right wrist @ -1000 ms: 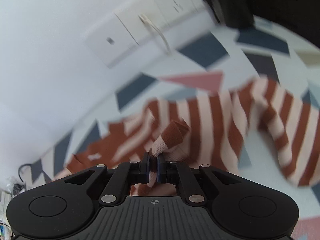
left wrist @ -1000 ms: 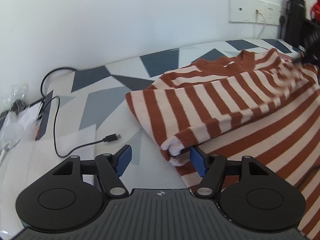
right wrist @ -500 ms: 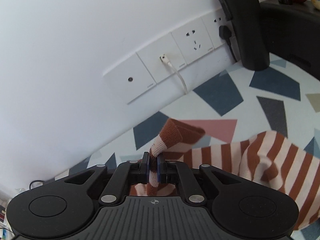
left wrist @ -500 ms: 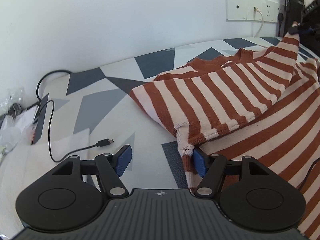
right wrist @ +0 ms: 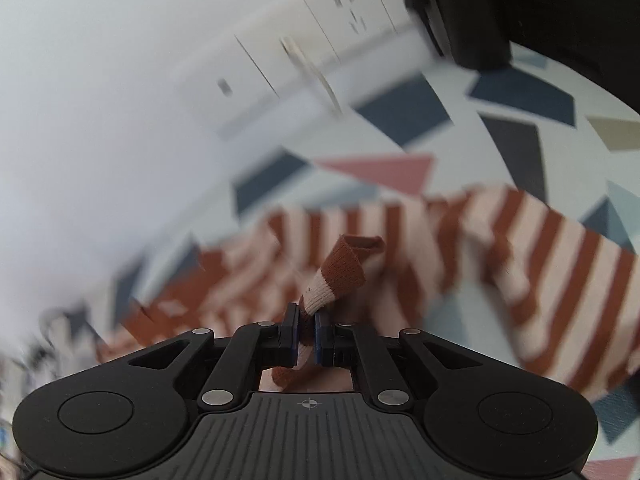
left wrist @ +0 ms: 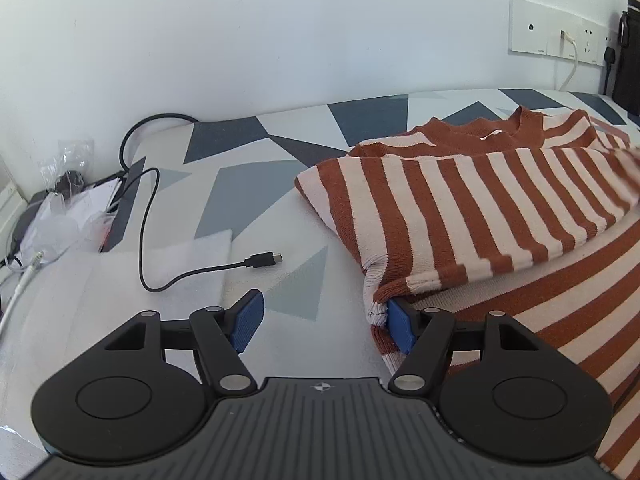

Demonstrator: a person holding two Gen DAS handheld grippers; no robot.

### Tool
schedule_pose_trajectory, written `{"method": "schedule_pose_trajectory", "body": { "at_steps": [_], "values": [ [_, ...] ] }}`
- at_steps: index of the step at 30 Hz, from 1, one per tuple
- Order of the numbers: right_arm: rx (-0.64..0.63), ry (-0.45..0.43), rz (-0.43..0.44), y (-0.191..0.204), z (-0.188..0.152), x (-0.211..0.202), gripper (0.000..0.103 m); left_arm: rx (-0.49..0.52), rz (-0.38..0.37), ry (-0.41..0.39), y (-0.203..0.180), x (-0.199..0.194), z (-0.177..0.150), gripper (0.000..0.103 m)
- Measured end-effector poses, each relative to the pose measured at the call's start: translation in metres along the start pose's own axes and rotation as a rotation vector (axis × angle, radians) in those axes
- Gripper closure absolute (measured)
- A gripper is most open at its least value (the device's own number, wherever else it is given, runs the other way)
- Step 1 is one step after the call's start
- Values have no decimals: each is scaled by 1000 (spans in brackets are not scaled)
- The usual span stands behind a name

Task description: Fold clothes

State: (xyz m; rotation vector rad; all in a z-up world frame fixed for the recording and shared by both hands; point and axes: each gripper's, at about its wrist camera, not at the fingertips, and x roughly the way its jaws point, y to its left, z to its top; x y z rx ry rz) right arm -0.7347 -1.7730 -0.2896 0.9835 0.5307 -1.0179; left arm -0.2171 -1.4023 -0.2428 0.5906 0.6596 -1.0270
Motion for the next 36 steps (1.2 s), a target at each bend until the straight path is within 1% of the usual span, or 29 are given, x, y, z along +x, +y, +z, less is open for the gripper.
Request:
{"method": "schedule_pose_trajectory", "body": {
  "at_steps": [2, 3, 4, 6, 7, 8, 9, 11, 13, 14, 15, 16, 17, 18, 19, 20, 21, 22, 23, 24, 25, 27, 30, 31, 32, 33, 34, 35, 36],
  "values": [
    [-60, 13, -71, -5, -10, 2, 86, -7, -25, 10, 2, -1, 1, 35],
    [-61, -1, -72, -6, -12, -2, 83, -16, -43, 14, 4, -3, 1, 35],
    [-61, -16, -72, -7, -14, -7, 81, -33, -71, 18, 7, -5, 1, 35],
    [-57, -48, -92, -7, -14, -16, 69, -90, -167, 8, 14, -14, 3, 35],
    [-65, -71, -97, -5, -13, -22, 68, -119, -218, 1, 18, -19, 4, 35],
    [-74, -95, -101, -4, -11, -27, 68, -147, -252, -9, 20, -23, 6, 35],
    [-88, -119, -97, -2, -8, -32, 68, -174, -278, -22, 23, -27, 8, 35],
    [-124, -154, -79, 4, 0, -36, 68, -238, -302, -21, 28, -25, 17, 35],
    [-163, -159, -53, 11, 8, -35, 65, -307, -296, 1, 31, -14, 28, 35],
    [-175, -145, -49, 15, 12, -29, 63, -342, -286, 16, 32, -5, 35, 37],
    [-188, -129, -45, 19, 15, -23, 63, -363, -276, 29, 31, 3, 41, 40],
    [-203, -105, -46, 22, 15, -15, 63, -362, -259, 43, 29, 10, 45, 48],
    [-218, -81, -50, 25, 15, -6, 63, -344, -224, 62, 24, 17, 49, 63],
    [-239, -56, -82, 28, 13, 4, 63, -333, -193, 79, 20, 22, 51, 72],
    [-255, -45, -118, 30, 10, 12, 63, -327, -169, 93, 17, 27, 52, 88],
    [-267, -40, -152, 32, 9, 19, 63, -333, -160, 95, 17, 28, 51, 93],
    [-270, -39, -164, 32, 7, 24, 63, -343, -159, 90, 18, 28, 50, 94],
    [-267, -41, -157, 31, 7, 27, 64, -354, -158, 86, 19, 28, 48, 96],
    [-267, -40, -145, 31, 5, 33, 69, -361, -153, 81, 21, 27, 46, 96],
    [-271, -38, -138, 31, 5, 36, 77, -368, -146, 77, 23, 25, 44, 96],
    [-280, -39, -131, 32, 5, 39, 79, -375, -142, 77, 25, 26, 43, 96],
    [-304, -60, -116, 33, 7, 44, 80, -391, -139, 89, 28, 28, 39, 96],
    [-309, -89, -100, 30, 12, 51, 81, -341, -153, 86, 15, 21, 39, 95],
    [-298, -91, -96, 28, 15, 51, 82, -322, -158, 84, 11, 18, 39, 93],
    [-278, -87, -93, 26, 18, 50, 82, -302, -163, 82, 6, 15, 40, 87],
    [-249, -84, -84, 24, 21, 46, 78, -283, -168, 80, 1, 12, 40, 83],
    [-215, -97, -70, 19, 21, 38, 75, -263, -173, 77, -4, 9, 40, 69],
    [-181, -112, -56, 14, 21, 29, 67, -243, -178, 75, -9, 6, 40, 46],
    [-155, -141, -45, 8, 19, 16, 57, -224, -183, 73, -13, 4, 40, 35]
  ]
}}
